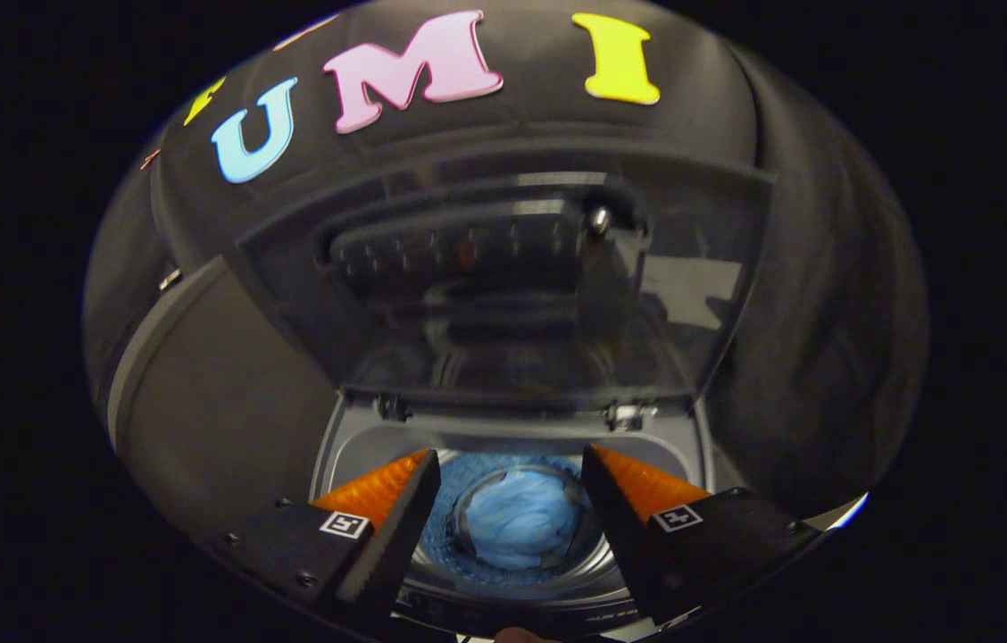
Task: Put the clothes into the washing machine and then close the washing machine lid.
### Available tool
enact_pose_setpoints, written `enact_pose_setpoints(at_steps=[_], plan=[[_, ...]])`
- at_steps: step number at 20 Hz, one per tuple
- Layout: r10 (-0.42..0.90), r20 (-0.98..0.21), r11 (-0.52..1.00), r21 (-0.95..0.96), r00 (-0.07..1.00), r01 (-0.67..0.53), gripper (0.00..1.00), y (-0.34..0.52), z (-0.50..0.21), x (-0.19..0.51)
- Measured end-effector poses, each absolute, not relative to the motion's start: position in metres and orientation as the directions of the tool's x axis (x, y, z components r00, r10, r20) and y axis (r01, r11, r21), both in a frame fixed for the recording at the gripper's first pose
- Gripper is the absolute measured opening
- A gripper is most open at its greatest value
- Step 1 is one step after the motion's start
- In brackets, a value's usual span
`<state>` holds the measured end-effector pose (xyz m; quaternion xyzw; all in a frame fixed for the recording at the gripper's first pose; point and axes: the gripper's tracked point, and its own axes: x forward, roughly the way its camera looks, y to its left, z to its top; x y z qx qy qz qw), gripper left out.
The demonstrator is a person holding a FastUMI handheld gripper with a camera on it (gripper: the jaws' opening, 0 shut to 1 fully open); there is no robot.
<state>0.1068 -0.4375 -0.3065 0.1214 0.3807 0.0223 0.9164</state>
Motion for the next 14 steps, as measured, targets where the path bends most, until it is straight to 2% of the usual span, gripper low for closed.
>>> enact_pose_setpoints(at_steps=[5,10,12,14], plan=[[0.111,-0.497,0.947,0.315,0.861,0.059,0.99,-0.447,-0.205,0.138],[0.091,-0.355,0.961,0.277,0.931,0.012,0.98,-0.450,-0.148,0.173],[0.091,-0.327,0.967,0.256,0.941,-0.005,0.98,-0.446,-0.143,0.189],[0.097,-0.353,0.973,0.229,0.931,-0.014,0.98,-0.440,-0.152,0.206]])
